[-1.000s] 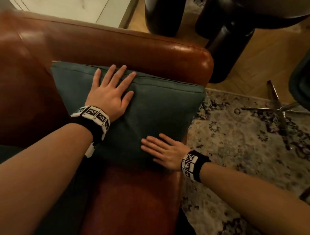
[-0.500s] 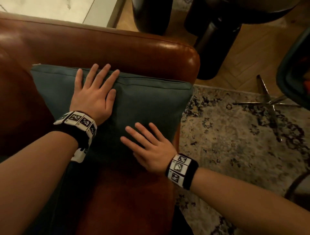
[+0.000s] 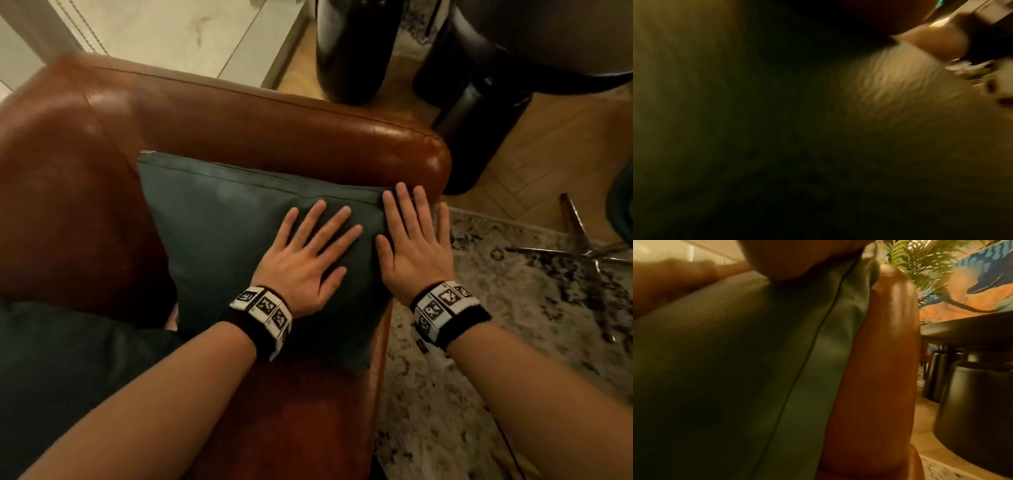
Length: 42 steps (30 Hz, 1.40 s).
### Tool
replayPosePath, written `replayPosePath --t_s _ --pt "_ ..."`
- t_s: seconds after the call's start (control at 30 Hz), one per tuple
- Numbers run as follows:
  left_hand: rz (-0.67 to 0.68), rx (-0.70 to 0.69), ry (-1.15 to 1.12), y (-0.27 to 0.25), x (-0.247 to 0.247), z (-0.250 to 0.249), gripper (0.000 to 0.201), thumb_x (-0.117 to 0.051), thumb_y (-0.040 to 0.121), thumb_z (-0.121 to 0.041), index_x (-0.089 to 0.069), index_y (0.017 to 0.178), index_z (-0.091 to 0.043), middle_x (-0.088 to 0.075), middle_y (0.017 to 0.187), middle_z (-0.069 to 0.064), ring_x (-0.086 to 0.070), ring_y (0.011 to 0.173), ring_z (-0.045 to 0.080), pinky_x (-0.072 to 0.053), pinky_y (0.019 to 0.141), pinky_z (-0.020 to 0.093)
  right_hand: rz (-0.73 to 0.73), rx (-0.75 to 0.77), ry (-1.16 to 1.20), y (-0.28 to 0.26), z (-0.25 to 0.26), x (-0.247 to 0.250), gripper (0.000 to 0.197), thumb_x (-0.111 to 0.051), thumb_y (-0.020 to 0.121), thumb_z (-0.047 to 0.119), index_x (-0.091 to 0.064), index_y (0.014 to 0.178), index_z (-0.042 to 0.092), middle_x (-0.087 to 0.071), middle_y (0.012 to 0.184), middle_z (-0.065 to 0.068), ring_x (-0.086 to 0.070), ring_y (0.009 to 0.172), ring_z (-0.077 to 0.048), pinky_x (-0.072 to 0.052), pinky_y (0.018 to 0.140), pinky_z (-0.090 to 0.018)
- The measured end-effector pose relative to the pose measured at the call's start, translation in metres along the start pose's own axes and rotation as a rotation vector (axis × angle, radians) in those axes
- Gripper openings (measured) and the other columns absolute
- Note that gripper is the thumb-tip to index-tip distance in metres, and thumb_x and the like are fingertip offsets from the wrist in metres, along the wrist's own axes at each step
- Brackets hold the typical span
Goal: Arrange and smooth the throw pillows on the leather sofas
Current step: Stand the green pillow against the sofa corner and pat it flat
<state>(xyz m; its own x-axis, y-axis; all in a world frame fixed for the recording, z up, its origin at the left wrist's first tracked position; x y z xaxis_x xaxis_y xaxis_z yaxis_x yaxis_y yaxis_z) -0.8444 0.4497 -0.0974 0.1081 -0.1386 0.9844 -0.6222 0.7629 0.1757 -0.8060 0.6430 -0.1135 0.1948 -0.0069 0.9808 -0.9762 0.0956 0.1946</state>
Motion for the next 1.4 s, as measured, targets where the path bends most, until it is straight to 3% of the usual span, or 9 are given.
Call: replayPosePath --t_s 0.17,0.37,0.57,0.63,0.73,0.83,1.03,1.17,1.4 --pt "0.011 0.185 0.012 0.0 -0.003 0.053 0.06 -0.031 0.099 -0.047 -0.019 0.156 -0.032 -0.014 0.165 -0.003 -0.007 0.153 0.025 -0.007 0.123 0.045 0.03 -0.078 0.02 0.002 -0.019 -0.009 0.062 -0.017 0.101 0.046 -0.009 0.158 0.023 -0.007 0.165 0.005 -0.001 0.152 -0.021 0.0 0.121 -0.053" --pt "0.053 0.43 0.097 -0.006 0.005 0.097 0.06 -0.018 0.099 -0.052 -0.011 0.156 -0.037 -0.006 0.166 -0.004 0.001 0.152 0.034 -0.001 0.121 0.056 0.006 -0.136 0.086 -0.001 -0.007 0.022 0.065 -0.024 0.097 0.038 -0.01 0.157 0.018 -0.007 0.165 -0.001 0.004 0.152 -0.019 -0.001 0.122 -0.052" --pt "0.053 0.353 0.056 -0.004 0.006 0.092 0.057 -0.023 0.099 -0.042 -0.019 0.156 -0.033 -0.015 0.164 -0.003 -0.009 0.152 0.031 -0.005 0.121 0.055 0.051 0.268 0.141 0.007 0.117 0.023 0.061 -0.036 0.099 0.046 -0.025 0.155 0.025 -0.023 0.162 0.001 -0.012 0.152 -0.02 -0.008 0.122 -0.049" --pt "0.038 0.413 0.062 -0.02 0.008 0.124 0.058 -0.022 0.099 -0.044 -0.017 0.156 -0.034 -0.016 0.164 -0.003 -0.01 0.152 0.028 -0.005 0.122 0.051 0.093 0.178 0.08 0.022 0.093 0.011 0.061 -0.032 0.099 0.053 -0.023 0.155 0.031 -0.02 0.163 0.005 -0.011 0.152 -0.02 -0.006 0.122 -0.048" --pt "0.017 0.703 -0.001 -0.061 0.006 0.176 0.058 -0.014 0.1 -0.05 -0.007 0.156 -0.036 -0.006 0.165 -0.008 0.0 0.153 0.027 -0.001 0.122 0.052 0.122 -0.006 0.048 0.027 0.042 0.007 0.062 -0.015 0.101 0.056 -0.008 0.157 0.032 -0.005 0.165 0.007 0.003 0.152 -0.017 0.003 0.123 -0.042" --pt "-0.063 0.856 -0.077 -0.068 0.005 0.168 0.061 -0.013 0.1 -0.048 0.004 0.156 -0.033 0.009 0.166 -0.004 0.01 0.152 0.03 0.0 0.122 0.052 0.111 -0.054 0.06 0.025 0.04 0.017 0.061 -0.014 0.101 0.05 -0.009 0.157 0.027 -0.006 0.166 0.003 0.005 0.152 -0.018 0.003 0.123 -0.043" --pt "-0.227 0.607 -0.149 -0.023 -0.001 0.088 0.062 -0.029 0.099 -0.036 -0.008 0.158 -0.028 0.0 0.166 0.001 0.006 0.152 0.028 0.002 0.123 0.049 0.199 0.397 0.076 0.028 0.127 0.02 0.061 -0.022 0.101 0.054 -0.007 0.157 0.033 -0.002 0.164 0.009 0.002 0.152 -0.018 0.0 0.122 -0.046" --pt "-0.359 0.857 -0.252 -0.057 -0.025 0.112 0.058 -0.025 0.102 -0.034 -0.009 0.157 -0.031 0.002 0.166 -0.003 0.008 0.152 0.027 0.004 0.123 0.045 0.217 0.174 0.008 0.049 0.093 0.008 0.064 -0.011 0.1 0.061 0.003 0.156 0.035 0.006 0.164 0.012 0.011 0.151 -0.014 0.005 0.122 -0.043" --pt "-0.534 1.371 -0.841 -0.128 -0.102 0.094 0.052 -0.013 0.105 -0.033 -0.011 0.157 -0.027 -0.013 0.165 -0.003 -0.011 0.152 0.023 -0.01 0.123 0.039 0.256 0.159 -0.023 0.048 0.094 0.007 0.064 -0.003 0.098 0.061 0.008 0.155 0.034 0.011 0.164 0.012 0.014 0.15 -0.013 0.008 0.122 -0.042"
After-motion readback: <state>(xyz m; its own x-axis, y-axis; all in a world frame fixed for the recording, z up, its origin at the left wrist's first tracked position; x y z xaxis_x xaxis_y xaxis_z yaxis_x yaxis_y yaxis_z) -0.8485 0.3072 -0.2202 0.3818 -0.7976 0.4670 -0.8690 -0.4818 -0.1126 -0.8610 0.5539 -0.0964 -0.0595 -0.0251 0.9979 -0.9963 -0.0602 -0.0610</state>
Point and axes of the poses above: each hand's wrist, its own y-axis towards the middle knuckle, its own x-axis out of the back of the hand, z = x × y, the point moved 3 cm from there along y, towards the middle knuckle
